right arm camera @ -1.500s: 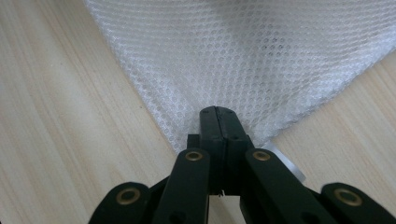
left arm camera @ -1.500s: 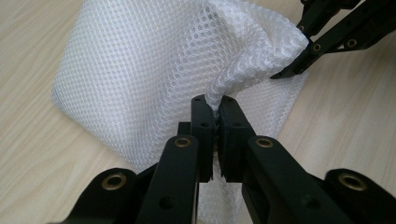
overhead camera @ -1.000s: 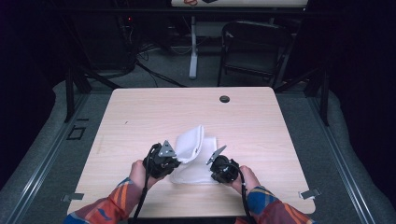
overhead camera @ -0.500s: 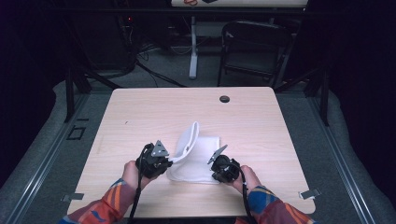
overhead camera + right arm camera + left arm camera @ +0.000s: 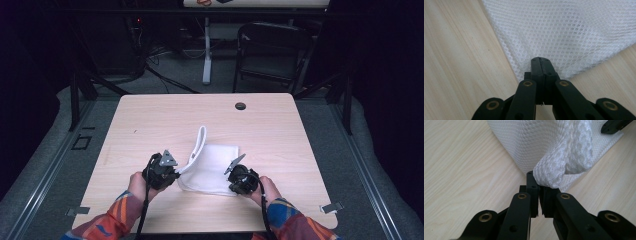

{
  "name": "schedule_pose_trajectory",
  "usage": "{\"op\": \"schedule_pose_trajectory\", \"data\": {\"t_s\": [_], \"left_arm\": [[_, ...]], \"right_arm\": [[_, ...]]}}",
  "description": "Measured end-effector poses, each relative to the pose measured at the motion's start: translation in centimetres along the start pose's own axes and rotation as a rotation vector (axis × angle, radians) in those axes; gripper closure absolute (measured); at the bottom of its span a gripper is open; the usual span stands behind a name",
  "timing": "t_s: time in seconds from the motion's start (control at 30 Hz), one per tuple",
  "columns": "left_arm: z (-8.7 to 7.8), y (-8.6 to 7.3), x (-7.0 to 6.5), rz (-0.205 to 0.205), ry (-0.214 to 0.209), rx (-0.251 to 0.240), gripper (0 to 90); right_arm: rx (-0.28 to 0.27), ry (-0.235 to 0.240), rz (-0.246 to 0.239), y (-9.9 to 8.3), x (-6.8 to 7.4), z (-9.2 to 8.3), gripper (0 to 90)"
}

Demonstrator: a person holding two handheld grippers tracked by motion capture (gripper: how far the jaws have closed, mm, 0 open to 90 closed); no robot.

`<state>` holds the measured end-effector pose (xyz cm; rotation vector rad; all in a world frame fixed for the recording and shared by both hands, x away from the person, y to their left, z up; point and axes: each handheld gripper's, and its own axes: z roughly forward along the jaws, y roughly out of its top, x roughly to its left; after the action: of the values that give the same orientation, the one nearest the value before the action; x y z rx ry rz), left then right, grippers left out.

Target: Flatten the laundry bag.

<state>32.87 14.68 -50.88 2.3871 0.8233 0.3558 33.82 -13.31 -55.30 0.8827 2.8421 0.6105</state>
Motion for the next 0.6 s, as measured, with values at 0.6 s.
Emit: {"op": "schedule_pose_trajectory", "data": {"t_s": [0.6], "left_arm": [[0.30,-0.53,0.62,-0.033,0.000,0.032,87.1]], "right_arm": [[-0.001,-0.025,0.011,-0.21,-0.46,-0.12,90.0]]}}
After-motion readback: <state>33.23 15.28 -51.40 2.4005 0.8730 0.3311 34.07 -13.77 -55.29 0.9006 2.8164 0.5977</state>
